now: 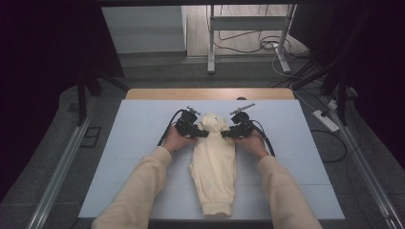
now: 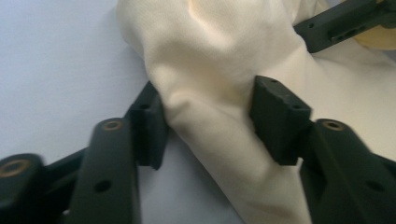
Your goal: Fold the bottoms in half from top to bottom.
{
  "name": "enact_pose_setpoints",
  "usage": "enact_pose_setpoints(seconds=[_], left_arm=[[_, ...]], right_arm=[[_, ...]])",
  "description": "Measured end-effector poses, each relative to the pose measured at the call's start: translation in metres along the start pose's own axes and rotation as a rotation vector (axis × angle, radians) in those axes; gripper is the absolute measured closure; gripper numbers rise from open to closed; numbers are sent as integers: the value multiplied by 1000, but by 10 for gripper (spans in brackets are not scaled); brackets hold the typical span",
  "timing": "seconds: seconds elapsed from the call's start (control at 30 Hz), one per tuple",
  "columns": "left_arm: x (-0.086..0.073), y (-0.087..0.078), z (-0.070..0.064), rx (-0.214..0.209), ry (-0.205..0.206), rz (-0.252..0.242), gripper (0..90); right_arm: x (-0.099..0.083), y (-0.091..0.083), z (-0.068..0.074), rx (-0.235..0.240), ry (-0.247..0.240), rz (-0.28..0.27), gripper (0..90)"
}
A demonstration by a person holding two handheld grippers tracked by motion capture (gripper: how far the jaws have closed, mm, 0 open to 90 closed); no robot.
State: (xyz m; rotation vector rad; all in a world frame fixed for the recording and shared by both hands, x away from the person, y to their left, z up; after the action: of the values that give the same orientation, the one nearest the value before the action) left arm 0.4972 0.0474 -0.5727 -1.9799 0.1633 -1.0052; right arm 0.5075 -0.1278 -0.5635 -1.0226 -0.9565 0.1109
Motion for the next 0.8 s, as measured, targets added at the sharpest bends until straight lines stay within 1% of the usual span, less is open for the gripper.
enact_pose_setpoints(seconds=[0.03,0.13,0.23,0.4,0.63,0.8], left_arm=[[0,0,-1,-4,1,2,541],[-2,0,-4,-22,5,11,666],[-2,-1,-6,-15,24,9,717],[0,-3,-8,-12,37,2,746],[3,-9,-10,-7,57,-16,749],[5,-15,-11,-13,67,-25,753]], right_arm=[[0,0,0,9,7,-4,646],[-2,-1,0,29,22,-11,698],[-2,-2,1,28,7,-7,737],[1,-5,4,-3,-53,3,770],[3,-11,5,-10,-78,-3,774],[6,-16,7,-16,-95,-14,777]])
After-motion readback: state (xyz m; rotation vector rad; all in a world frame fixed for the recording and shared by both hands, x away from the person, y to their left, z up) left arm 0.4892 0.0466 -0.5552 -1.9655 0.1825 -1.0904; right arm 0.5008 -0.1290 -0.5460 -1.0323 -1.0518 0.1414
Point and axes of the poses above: each handheld gripper's, and its own axes: y roughly forward along the jaws, x roughly out of its top, z roughly to its left, the point moved 6 cm from there along y, roughly forward along the jaws
